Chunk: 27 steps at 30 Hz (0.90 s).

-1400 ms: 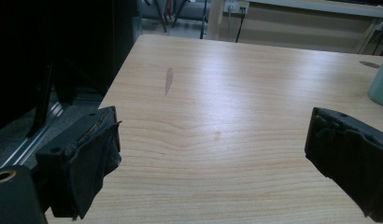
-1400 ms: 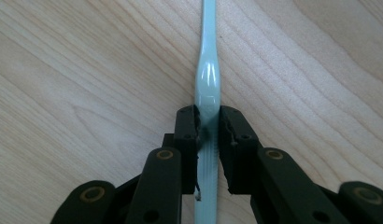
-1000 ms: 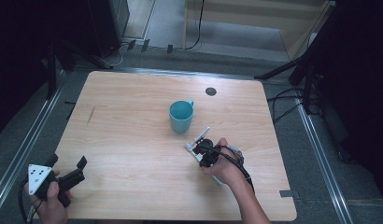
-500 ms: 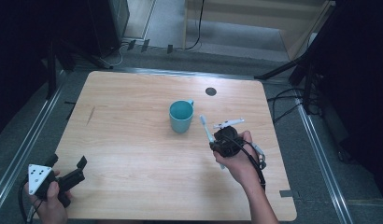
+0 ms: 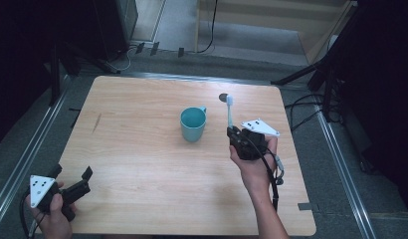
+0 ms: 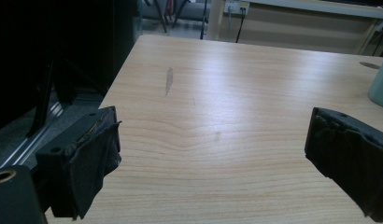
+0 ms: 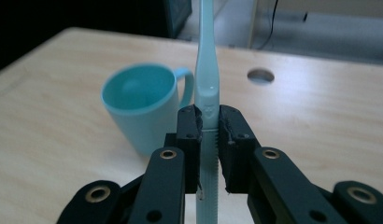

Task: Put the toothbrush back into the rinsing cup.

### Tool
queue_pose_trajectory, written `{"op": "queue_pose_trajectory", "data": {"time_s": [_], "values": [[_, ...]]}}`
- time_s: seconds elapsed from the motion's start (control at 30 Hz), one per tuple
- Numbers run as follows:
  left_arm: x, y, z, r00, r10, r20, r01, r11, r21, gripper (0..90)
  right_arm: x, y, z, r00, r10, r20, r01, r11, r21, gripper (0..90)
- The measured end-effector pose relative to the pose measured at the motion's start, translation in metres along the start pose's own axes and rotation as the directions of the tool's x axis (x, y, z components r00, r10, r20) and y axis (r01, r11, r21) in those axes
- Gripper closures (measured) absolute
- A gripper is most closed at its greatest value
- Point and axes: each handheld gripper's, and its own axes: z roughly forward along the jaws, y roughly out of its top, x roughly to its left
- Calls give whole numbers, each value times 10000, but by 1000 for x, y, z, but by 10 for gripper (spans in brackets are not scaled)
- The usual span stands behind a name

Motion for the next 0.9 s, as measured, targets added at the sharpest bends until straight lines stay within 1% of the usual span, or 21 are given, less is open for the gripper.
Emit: {"op": "queue_pose_trajectory", "data": {"time_s": [0.03,0.07,0.1,0.13,0.17,0.2,0.23,0.3,0.33,0.4,0.43,0.47,0.5,0.53,0.57,0.6,0.63,0.73,0.77,0.8,0.9], "values": [[0,0,0,10000,-4,0,4,10000,-4,33,1,2,0,9997,222,-136,-230,9977,-640,797],[0,0,0,10000,-4,0,4,10000,-4,33,1,2,0,9997,222,-136,-230,9977,-640,797],[0,0,0,10000,-20,11,20,10000,1,33,2,3,0,9995,254,-176,-276,9905,-1350,797],[0,0,0,10000,-20,11,20,10000,1,33,2,3,0,9995,254,-176,-276,9905,-1350,797],[0,0,0,10000,-20,12,20,10000,1,33,3,5,2,9992,402,-83,-410,9817,-1857,796],[0,0,0,10000,-10,11,10,10000,-1,33,4,6,2,9988,491,-89,-498,9772,-2064,796],[0,0,0,10000,-12,4,12,10000,-6,33,4,6,2,9988,491,-89,-498,9772,-2064,796],[0,0,0,10000,-10,5,10,10000,-9,33,7,8,5,9985,556,-5,-537,9616,-2692,797],[0,0,0,10000,-35,7,35,10000,-19,33,9,9,9,9982,591,-59,-581,9504,-3056,796],[0,0,0,10000,-61,7,61,10000,-31,33,12,11,14,9984,557,-131,-568,9376,-3429,796],[0,0,0,10000,-61,7,61,10000,-31,33,13,12,18,9979,554,-328,-635,9317,-3577,796],[1,0,0,10000,-60,8,60,10000,-31,33,13,12,18,9979,554,-328,-635,9317,-3577,796],[0,0,0,10000,-62,15,62,10000,-29,33,18,14,25,9984,468,-326,-557,9204,-3870,796],[0,0,0,10000,-62,15,62,10000,-29,33,18,14,25,9984,468,-326,-557,9204,-3870,796],[1,0,0,10000,-68,20,68,10000,-31,33,24,16,31,9977,439,-511,-606,9164,-3956,796],[1,0,0,10000,-68,20,68,10000,-31,33,24,16,31,9977,439,-511,-606,9164,-3956,796],[1,0,0,10000,-70,23,71,10000,-34,33,30,19,37,9982,260,-548,-460,9137,-4039,796],[1,0,0,9999,-105,30,105,9999,-55,33,34,21,42,9981,113,-600,-349,9117,-4094,796],[1,0,0,9999,-104,35,104,9999,-62,33,39,22,49,9979,-73,-646,-206,9070,-4206,796],[1,0,0,9999,-105,36,105,9999,-62,33,39,22,49,9979,-73,-646,-206,9070,-4206,796],[1,0,0,9999,-115,36,116,9999,-51,33,43,23,63,9972,-171,-731,-156,9055,-4240,797]]}}
